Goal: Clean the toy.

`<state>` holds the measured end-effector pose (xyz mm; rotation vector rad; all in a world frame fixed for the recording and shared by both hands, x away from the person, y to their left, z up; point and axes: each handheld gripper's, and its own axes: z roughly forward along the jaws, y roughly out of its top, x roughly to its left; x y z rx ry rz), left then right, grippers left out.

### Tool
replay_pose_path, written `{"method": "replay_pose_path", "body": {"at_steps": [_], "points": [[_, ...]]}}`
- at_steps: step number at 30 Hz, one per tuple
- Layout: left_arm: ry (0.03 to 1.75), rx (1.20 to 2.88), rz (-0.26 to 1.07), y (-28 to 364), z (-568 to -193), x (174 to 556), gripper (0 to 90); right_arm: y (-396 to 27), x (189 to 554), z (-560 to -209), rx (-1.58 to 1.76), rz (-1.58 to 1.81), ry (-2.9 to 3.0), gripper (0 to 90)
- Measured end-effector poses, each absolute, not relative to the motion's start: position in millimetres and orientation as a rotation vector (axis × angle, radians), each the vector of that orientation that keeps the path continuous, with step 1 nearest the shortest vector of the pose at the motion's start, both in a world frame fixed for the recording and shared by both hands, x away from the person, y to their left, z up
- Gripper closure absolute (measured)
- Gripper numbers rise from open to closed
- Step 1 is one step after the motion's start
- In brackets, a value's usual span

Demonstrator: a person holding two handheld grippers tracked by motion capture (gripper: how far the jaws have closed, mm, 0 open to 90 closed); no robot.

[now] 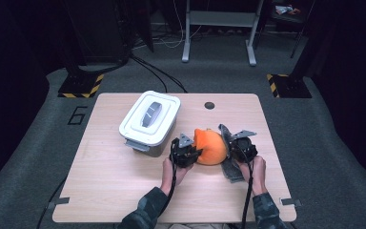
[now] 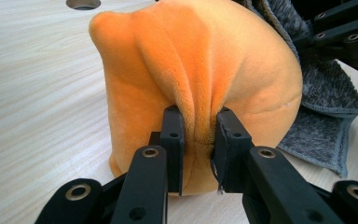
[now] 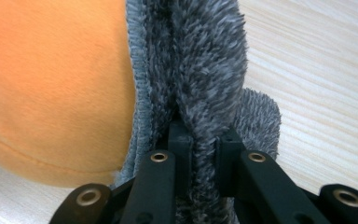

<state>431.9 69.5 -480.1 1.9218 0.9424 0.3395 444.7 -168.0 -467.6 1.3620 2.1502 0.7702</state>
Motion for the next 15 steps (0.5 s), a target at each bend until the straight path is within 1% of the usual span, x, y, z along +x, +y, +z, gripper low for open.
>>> {"method": "replay_pose_path", "body": {"at_steps": [4, 8, 11, 12, 15], "points": [[0.941, 1.923, 0.336, 70.6, -480.2, 433.2, 75.2, -167.8, 438.0, -455.5, 1.312, 0.828, 2.098, 81.2], [0.942, 1.927, 0.344, 70.9, -480.1, 433.6, 74.3, -155.5, 426.8, -437.8, 1.212, 0.878, 2.101, 81.1], [0.949, 1.921, 0.338, 72.6, -480.3, 434.5, 72.1, -146.0, 427.6, -436.7, 1.195, 0.860, 2.109, 81.2], [0.947, 1.918, 0.333, 73.6, -480.4, 434.7, 70.5, -145.3, 429.8, -437.7, 1.209, 0.860, 2.121, 81.2], [0.936, 1.912, 0.332, 76.4, -481.4, 433.8, 60.2, -146.8, 434.0, -439.4, 1.231, 0.849, 2.126, 81.3]]}}
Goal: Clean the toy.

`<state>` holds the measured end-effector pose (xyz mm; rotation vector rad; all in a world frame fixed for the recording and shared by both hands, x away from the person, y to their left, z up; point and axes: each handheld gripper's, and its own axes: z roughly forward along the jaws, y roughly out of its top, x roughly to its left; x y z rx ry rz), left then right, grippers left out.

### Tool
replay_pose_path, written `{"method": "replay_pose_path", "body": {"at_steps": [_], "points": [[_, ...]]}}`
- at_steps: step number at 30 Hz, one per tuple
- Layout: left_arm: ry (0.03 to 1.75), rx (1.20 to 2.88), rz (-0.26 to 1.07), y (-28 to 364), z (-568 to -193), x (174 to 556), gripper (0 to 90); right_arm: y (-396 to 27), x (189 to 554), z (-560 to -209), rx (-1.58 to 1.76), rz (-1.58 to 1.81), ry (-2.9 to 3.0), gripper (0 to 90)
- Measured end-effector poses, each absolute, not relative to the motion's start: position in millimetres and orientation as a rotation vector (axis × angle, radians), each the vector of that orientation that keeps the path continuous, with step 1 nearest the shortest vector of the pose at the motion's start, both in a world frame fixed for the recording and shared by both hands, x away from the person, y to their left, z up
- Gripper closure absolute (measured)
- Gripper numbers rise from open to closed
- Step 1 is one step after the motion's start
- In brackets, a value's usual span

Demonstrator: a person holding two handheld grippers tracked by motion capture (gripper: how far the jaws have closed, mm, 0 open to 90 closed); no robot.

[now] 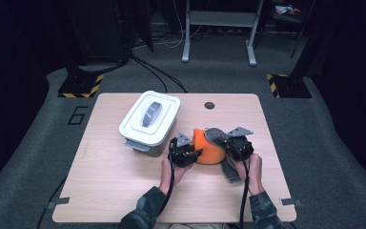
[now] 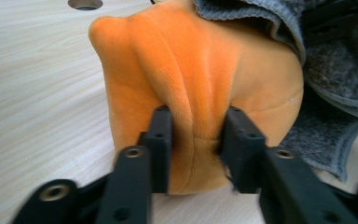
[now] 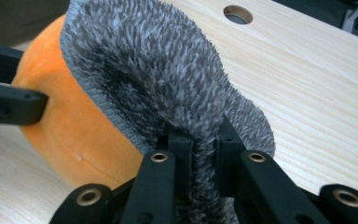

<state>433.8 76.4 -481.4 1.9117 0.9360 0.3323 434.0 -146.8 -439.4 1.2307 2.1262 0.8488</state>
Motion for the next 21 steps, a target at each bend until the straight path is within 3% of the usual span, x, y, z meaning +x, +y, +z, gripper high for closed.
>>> {"method": "replay_pose_path", "body": {"at_steps": [4, 7, 13, 21], "points": [[0.920, 1.946, 0.359, 77.7, -484.7, 429.6, 48.1, -147.3, 436.3, -440.4, 1.245, 0.834, 2.116, 81.3], [0.898, 1.981, 0.401, 75.5, -489.1, 428.5, 48.8, -148.4, 438.0, -441.1, 1.243, 0.836, 2.120, 81.3], [0.896, 1.980, 0.448, 71.5, -489.6, 430.6, 74.5, -150.0, 439.6, -441.0, 1.252, 0.832, 2.121, 81.2], [0.908, 1.979, 0.384, 71.6, -481.1, 430.3, 82.4, -158.4, 432.9, -433.2, 1.256, 0.877, 2.089, 81.2]]}}
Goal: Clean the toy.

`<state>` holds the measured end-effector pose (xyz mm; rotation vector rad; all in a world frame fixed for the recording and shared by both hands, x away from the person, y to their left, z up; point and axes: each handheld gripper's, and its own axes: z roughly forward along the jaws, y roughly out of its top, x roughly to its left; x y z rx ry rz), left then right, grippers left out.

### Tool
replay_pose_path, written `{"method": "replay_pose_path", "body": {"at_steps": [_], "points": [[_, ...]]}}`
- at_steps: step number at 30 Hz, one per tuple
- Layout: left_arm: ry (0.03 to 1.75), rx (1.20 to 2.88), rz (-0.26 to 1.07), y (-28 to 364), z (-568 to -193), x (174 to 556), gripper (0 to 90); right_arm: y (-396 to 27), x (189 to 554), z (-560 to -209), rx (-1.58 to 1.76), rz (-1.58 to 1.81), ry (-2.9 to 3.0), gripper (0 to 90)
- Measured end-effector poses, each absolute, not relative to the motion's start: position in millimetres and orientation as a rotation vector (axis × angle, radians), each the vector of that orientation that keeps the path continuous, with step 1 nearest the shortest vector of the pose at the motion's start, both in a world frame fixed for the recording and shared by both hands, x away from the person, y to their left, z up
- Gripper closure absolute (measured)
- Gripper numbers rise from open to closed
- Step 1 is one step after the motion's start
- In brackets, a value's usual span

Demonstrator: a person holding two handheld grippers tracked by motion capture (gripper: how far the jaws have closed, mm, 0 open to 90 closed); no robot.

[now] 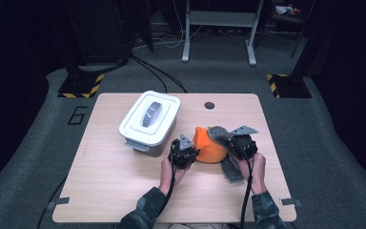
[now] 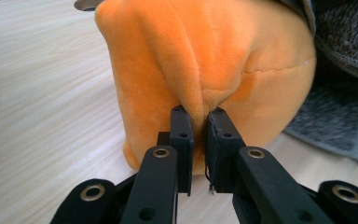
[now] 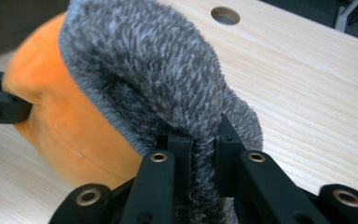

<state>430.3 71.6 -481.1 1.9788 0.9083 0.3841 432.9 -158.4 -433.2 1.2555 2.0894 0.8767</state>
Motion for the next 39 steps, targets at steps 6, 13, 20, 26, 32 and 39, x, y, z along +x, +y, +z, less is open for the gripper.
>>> {"method": "replay_pose_path", "body": {"at_steps": [6, 13, 20, 26, 32, 39], "points": [[0.930, 1.953, 0.283, 73.2, -472.3, 430.0, 82.3, -158.4, 422.9, -416.9, 1.219, 0.940, 2.085, 81.1], [0.933, 1.942, 0.268, 71.3, -470.7, 430.5, 82.0, -140.8, 418.7, -405.7, 1.149, 1.006, 2.121, 81.1], [0.915, 1.941, 0.266, 69.2, -471.8, 429.7, 81.8, -118.9, 428.9, -417.9, 1.097, 1.016, 2.200, 80.5], [0.917, 1.943, 0.266, 67.8, -473.8, 430.2, 81.9, -116.0, 432.2, -427.1, 1.099, 0.962, 2.191, 81.2], [0.924, 1.956, 0.250, 69.6, -475.4, 432.7, 81.5, -119.6, 430.6, -427.3, 1.123, 0.929, 2.195, 81.2], [0.934, 1.938, 0.252, 70.7, -477.6, 434.2, 81.2, -132.1, 429.9, -429.9, 1.161, 0.899, 2.181, 81.2]]}}
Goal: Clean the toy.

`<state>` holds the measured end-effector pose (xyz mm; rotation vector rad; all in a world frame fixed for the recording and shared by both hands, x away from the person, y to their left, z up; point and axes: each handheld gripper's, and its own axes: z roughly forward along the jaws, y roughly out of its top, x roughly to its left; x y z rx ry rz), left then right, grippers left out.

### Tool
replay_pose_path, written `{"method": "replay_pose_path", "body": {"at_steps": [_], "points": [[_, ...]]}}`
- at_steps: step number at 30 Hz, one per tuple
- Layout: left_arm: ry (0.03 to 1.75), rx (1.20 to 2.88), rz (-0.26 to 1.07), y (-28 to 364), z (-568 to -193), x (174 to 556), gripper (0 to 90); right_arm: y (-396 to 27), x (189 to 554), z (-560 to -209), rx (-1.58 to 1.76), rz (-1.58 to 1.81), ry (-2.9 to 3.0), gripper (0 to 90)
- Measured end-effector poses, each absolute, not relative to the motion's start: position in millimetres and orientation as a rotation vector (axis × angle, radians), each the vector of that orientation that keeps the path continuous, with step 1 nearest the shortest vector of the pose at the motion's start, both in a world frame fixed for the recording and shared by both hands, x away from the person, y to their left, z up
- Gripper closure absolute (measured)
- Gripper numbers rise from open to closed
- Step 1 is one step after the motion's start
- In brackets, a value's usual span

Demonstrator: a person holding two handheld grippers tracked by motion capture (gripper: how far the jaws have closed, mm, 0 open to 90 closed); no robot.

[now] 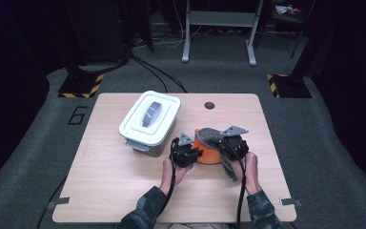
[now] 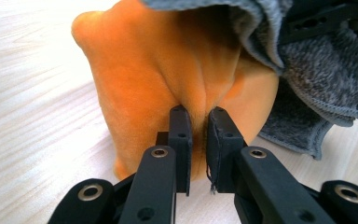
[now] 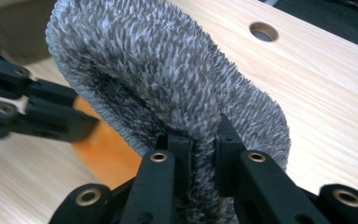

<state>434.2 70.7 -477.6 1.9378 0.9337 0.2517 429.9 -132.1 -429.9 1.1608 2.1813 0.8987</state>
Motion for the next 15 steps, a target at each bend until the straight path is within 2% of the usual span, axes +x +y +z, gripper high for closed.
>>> {"method": "replay_pose_path", "body": {"at_steps": [8, 15], "points": [[0.942, 1.938, 0.259, 72.8, -479.2, 435.6, 81.0, -150.6, 433.3, -439.0, 1.243, 0.827, 2.147, 81.1], [0.948, 1.929, 0.251, 73.8, -480.7, 436.0, 80.9, -167.0, 446.8, -460.8, 1.331, 0.749, 2.162, 81.1]]}}
